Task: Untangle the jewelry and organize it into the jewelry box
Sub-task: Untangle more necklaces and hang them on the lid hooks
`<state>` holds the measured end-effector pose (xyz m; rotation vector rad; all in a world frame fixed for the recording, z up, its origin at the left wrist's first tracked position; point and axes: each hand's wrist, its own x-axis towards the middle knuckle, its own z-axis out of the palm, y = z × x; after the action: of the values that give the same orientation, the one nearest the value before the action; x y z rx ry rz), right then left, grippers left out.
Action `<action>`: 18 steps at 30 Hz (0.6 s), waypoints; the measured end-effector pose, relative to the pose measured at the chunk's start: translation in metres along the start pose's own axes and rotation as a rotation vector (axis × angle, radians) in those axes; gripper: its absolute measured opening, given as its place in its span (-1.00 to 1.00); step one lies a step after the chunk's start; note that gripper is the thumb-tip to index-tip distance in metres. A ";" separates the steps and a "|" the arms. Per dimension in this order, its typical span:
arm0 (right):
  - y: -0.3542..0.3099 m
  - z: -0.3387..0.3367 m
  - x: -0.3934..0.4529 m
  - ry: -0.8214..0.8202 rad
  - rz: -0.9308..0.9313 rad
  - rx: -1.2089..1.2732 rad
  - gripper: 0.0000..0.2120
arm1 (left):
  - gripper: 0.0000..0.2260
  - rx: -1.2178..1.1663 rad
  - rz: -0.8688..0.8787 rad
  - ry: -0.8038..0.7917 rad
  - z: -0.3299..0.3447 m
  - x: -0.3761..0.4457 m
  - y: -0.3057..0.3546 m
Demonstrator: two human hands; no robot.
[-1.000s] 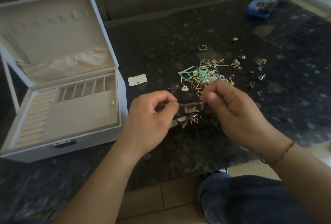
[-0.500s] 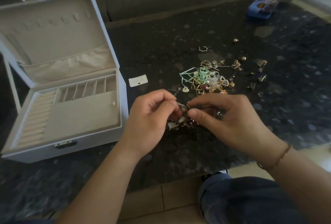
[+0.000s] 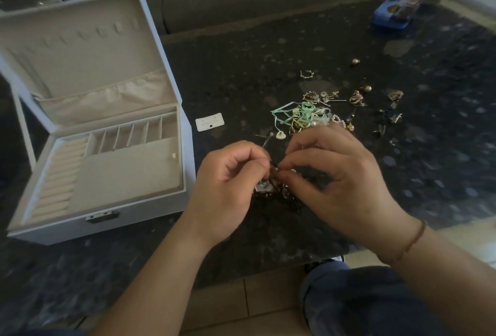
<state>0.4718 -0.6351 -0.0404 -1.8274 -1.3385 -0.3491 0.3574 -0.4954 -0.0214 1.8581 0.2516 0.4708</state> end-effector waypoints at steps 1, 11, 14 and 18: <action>0.000 0.001 0.000 -0.007 0.001 0.009 -0.93 | -0.79 -0.001 -0.003 0.003 -0.001 0.000 0.000; 0.001 -0.002 0.001 -0.011 -0.119 -0.064 -0.86 | -0.77 0.042 -0.054 0.072 -0.002 0.000 0.001; -0.003 -0.002 0.000 -0.014 -0.140 -0.029 -0.86 | -0.74 0.005 -0.085 0.136 -0.004 0.001 0.002; -0.006 -0.006 -0.001 -0.072 -0.210 0.024 -0.89 | -0.73 -0.030 -0.093 0.143 -0.006 0.001 0.004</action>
<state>0.4669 -0.6397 -0.0347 -1.6973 -1.5833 -0.3784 0.3551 -0.4915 -0.0157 1.7774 0.4230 0.5412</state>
